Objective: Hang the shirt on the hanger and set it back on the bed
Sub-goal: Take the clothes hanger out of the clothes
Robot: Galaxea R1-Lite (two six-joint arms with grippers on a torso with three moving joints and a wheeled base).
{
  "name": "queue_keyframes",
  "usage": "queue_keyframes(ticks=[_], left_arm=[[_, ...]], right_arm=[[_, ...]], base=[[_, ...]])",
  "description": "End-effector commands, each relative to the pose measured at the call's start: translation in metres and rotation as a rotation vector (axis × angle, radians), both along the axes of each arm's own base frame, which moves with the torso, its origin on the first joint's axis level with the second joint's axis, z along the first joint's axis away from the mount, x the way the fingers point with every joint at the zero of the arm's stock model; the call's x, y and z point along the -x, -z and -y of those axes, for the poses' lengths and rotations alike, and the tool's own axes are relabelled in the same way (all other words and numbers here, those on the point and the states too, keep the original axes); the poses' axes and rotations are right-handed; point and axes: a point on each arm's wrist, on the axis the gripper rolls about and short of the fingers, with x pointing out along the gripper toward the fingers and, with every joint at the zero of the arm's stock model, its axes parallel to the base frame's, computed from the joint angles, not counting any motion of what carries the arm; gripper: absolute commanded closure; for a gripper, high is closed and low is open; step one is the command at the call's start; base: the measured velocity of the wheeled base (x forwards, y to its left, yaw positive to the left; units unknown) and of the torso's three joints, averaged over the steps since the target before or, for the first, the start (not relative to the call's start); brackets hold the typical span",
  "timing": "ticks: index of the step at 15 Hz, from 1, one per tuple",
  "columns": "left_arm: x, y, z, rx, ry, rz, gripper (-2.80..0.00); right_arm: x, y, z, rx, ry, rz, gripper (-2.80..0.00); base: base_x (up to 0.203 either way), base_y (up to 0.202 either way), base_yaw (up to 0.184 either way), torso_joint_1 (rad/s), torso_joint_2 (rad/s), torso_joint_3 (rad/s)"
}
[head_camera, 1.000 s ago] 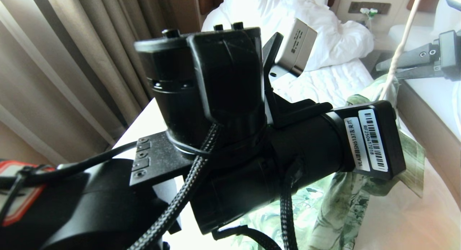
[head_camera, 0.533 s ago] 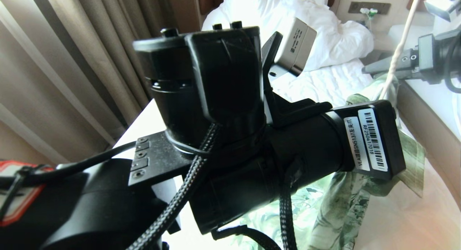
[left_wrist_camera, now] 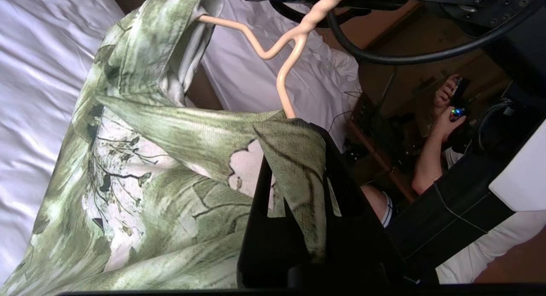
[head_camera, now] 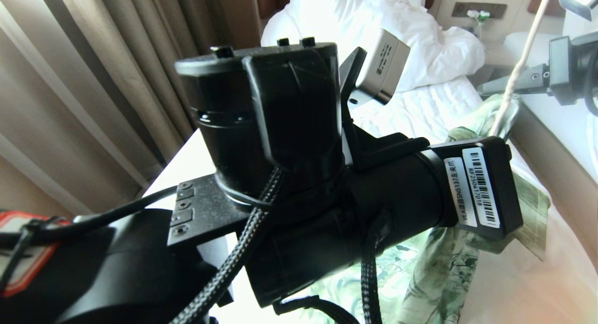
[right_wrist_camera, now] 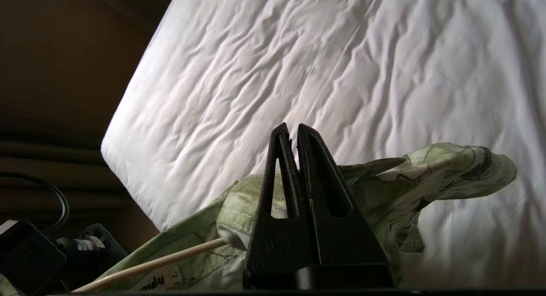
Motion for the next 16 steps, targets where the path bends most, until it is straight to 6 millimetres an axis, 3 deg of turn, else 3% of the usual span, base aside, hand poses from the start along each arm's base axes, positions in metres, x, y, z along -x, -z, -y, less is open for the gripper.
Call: queue_keyframes(ticks=[1, 4, 8, 12, 16], left_arm=[[0.000, 0.004, 0.001, -0.008, 0.002, -0.008, 0.00], [-0.007, 0.014, 0.006, -0.030, -0.009, -0.019, 0.00], [-0.026, 0.017, 0.013, -0.033, -0.039, -0.020, 0.00], [-0.029, 0.033, 0.022, -0.073, -0.029, -0.040, 0.00], [-0.028, 0.028, 0.022, -0.054, -0.029, -0.039, 0.00]], right_arm=[[0.013, -0.013, 0.001, -0.022, -0.002, 0.060, 0.00], [0.035, -0.031, -0.001, -0.095, -0.033, 0.095, 0.00], [0.054, -0.031, -0.009, -0.093, -0.086, 0.043, 0.00], [0.064, -0.035, -0.023, -0.095, -0.162, 0.062, 0.00], [0.084, -0.033, -0.033, -0.070, -0.251, 0.053, 0.00]], base=[[0.000, 0.000, 0.000, 0.000, 0.00, 0.000], [0.000, 0.000, 0.000, 0.000, 0.00, 0.000], [0.000, 0.000, 0.000, 0.000, 0.00, 0.000], [0.000, 0.000, 0.000, 0.000, 0.00, 0.000], [0.000, 0.000, 0.000, 0.000, 0.00, 0.000]])
